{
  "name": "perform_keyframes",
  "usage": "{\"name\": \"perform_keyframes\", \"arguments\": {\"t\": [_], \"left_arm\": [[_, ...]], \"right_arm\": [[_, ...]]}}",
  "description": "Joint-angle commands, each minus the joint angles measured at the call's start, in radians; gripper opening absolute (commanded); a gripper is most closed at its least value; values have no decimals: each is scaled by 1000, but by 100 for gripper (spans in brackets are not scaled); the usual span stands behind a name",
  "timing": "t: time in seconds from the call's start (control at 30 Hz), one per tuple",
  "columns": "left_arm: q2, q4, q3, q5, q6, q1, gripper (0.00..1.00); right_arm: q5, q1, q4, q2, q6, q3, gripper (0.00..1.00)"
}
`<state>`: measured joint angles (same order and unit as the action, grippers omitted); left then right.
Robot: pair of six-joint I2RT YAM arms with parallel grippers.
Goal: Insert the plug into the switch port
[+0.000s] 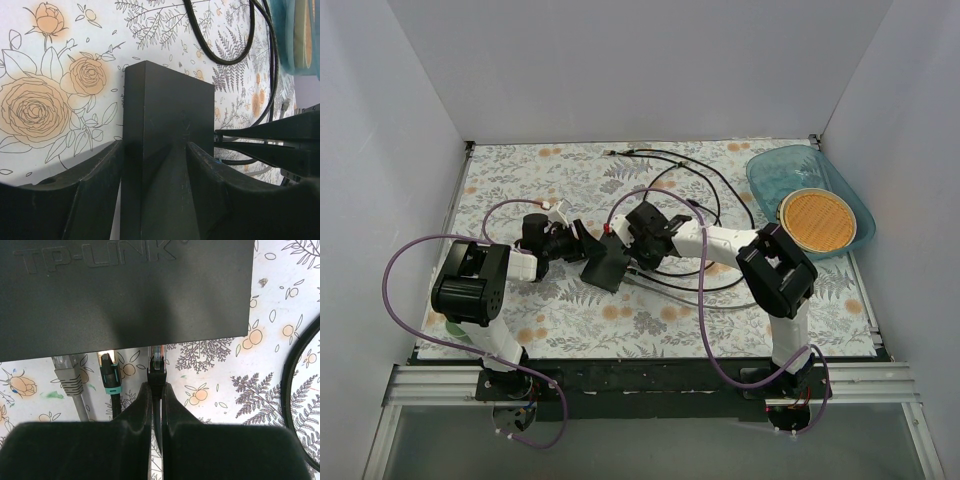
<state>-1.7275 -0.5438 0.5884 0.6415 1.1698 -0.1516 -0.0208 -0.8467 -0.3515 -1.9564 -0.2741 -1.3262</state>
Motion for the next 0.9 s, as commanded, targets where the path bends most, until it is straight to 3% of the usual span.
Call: {"name": "perform_keyframes", "arguments": {"t": [0.0,0.87], "left_arm": [[-6,-8,17,33,7,4,53],[-10,-31,5,103,14,3,55]], "right_arm": [[12,-8,-63,-36,-8,-51,1],[-8,-29,-86,-75,23,-179,1]]}}
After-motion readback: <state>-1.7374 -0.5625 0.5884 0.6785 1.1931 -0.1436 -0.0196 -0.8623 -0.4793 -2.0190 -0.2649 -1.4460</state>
